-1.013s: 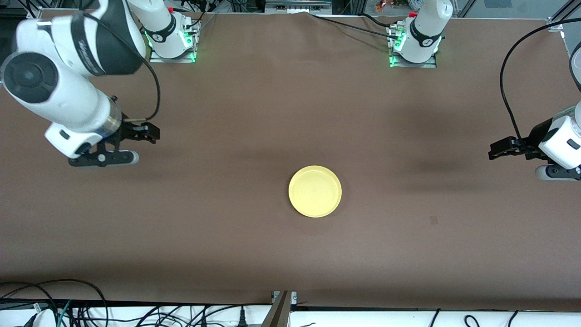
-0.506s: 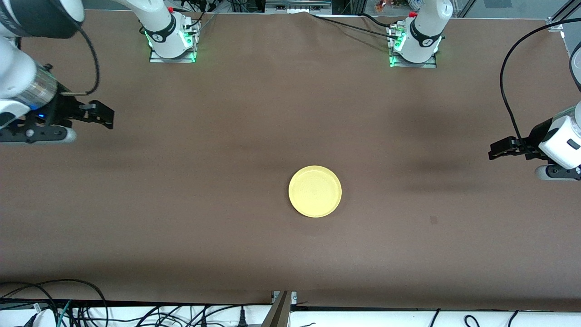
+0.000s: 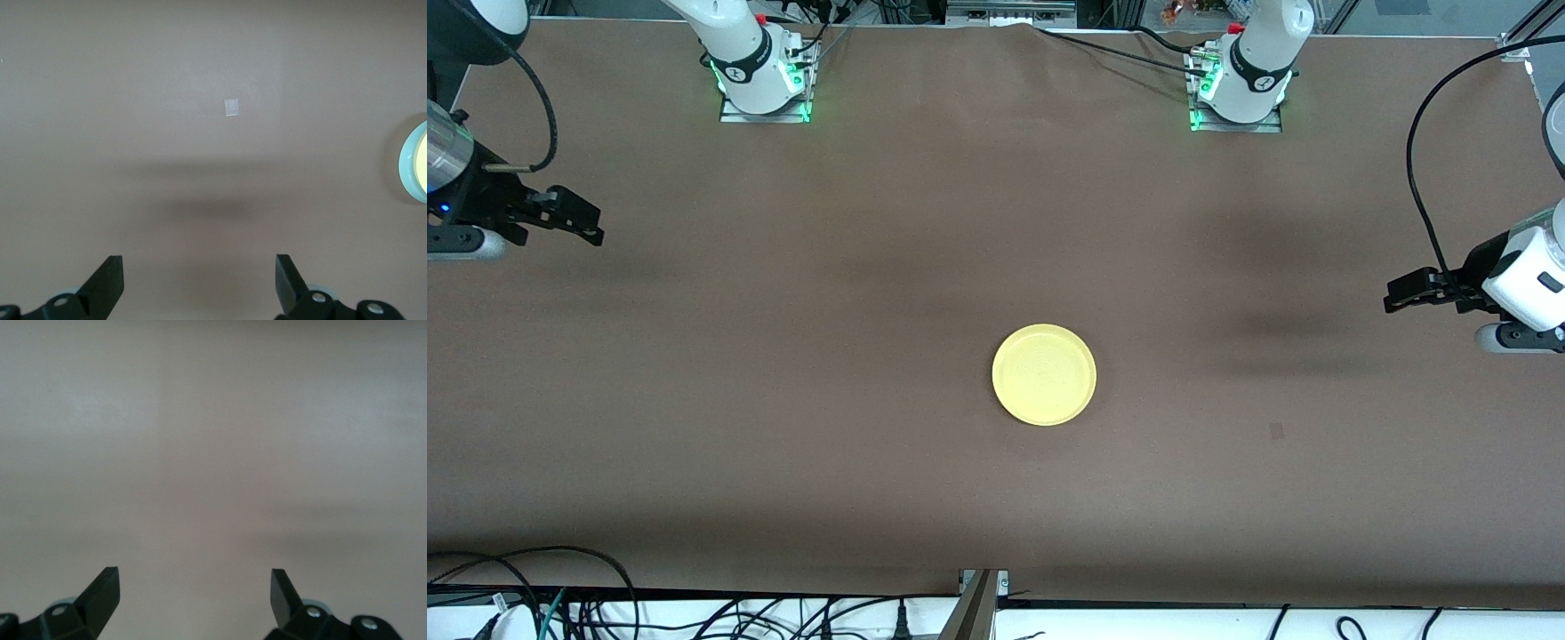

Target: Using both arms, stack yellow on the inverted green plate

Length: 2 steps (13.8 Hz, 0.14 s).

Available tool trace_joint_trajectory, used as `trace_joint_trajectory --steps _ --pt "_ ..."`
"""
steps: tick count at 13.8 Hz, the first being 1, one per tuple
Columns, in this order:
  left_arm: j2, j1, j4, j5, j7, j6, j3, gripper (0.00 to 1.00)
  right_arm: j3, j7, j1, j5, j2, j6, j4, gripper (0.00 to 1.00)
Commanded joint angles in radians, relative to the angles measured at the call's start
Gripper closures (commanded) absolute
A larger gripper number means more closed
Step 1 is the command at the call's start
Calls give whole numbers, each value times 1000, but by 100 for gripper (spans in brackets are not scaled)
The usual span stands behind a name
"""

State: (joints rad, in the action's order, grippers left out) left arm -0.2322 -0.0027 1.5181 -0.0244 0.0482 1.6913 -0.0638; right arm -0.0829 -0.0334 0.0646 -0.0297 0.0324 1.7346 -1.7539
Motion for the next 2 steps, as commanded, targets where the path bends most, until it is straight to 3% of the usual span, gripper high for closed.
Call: trace_joint_trajectory --steps 1,2 --pt "-9 4 -19 -20 13 -1 -1 0 80 -20 -81 -4 43 14 -44 0" --pt "-9 4 -19 -20 13 -1 -1 0 81 -17 -81 -4 43 5 -42 0"
